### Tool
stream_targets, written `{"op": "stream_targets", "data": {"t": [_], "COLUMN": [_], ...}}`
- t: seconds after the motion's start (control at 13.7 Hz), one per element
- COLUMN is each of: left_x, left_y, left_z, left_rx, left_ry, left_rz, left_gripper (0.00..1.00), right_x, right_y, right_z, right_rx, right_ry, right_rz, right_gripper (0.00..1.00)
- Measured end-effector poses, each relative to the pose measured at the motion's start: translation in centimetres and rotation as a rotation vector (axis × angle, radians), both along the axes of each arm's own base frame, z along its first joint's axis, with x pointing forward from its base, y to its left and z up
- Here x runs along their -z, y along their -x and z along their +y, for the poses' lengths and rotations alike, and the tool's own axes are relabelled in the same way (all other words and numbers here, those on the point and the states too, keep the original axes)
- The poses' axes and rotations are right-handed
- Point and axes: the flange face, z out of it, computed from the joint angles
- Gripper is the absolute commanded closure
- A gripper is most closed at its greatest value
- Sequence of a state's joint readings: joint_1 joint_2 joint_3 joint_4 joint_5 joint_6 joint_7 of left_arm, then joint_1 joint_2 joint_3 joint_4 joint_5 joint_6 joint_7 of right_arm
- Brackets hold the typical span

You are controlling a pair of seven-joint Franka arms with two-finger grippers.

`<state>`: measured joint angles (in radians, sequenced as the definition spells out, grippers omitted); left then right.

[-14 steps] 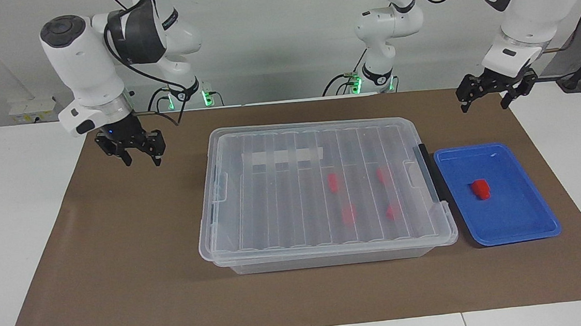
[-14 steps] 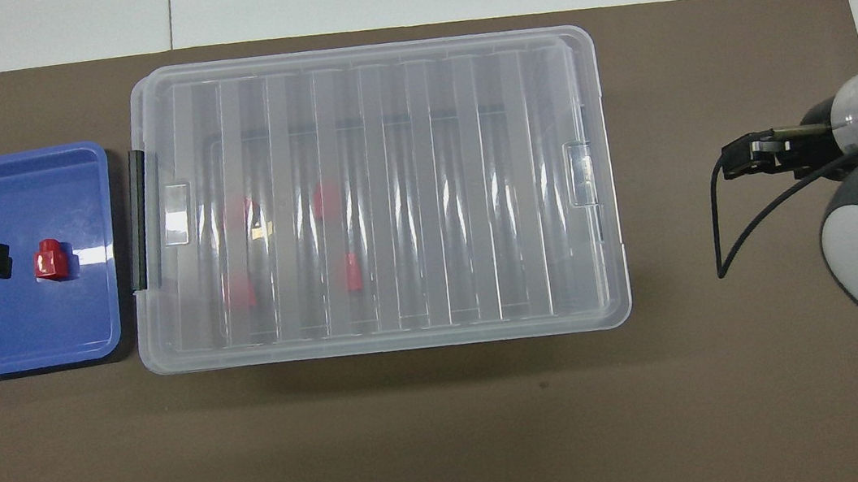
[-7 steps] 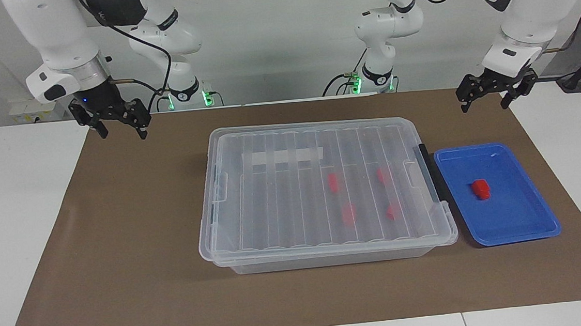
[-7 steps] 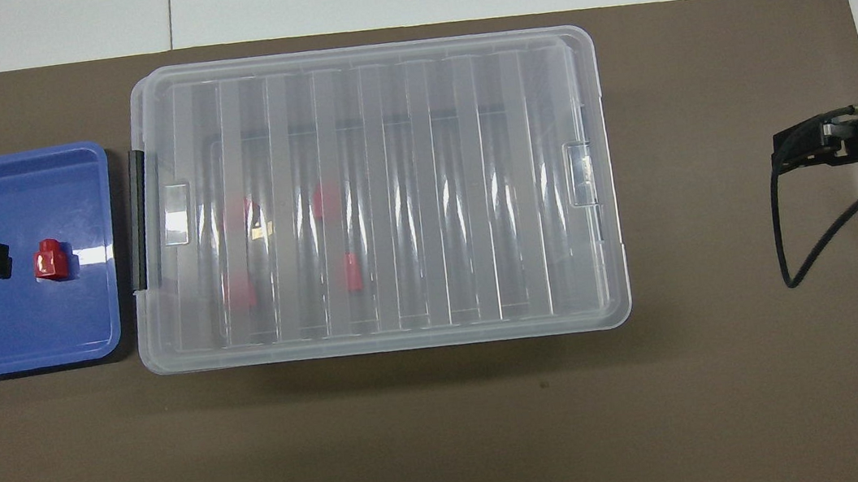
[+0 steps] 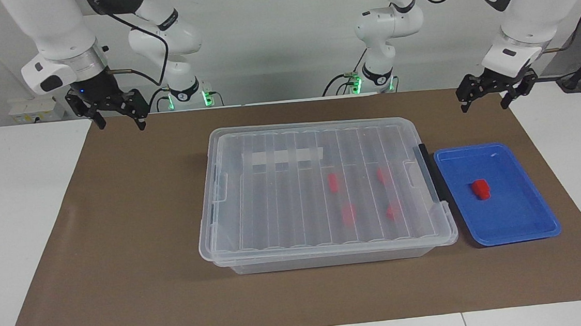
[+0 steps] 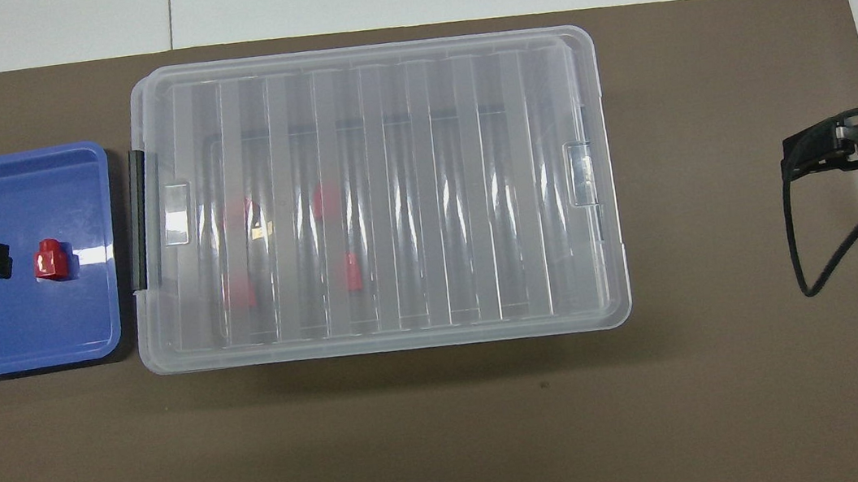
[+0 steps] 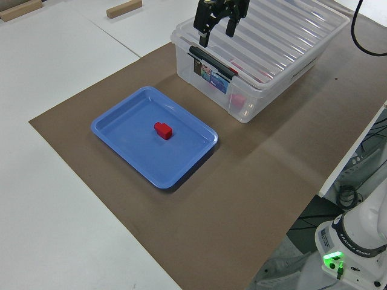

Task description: Place red block in blue tray from box

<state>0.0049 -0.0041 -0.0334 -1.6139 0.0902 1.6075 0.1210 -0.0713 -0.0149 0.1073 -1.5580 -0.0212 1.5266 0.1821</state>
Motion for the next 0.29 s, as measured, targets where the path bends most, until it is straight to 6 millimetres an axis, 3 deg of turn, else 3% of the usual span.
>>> {"op": "stream_targets", "data": {"t": [0.29], "left_x": [0.0], "left_y": [0.0], "left_z": [0.0], "left_rx": [0.0], "left_ry": [0.0], "left_rz": [0.0], "left_gripper": [0.0], "right_x": [0.11], "right_y": [0.03], "right_z": [-0.06], "right_rx": [-0.021], "right_ry": [0.0], "right_rz": [0.008], "right_gripper": [0.02]}}
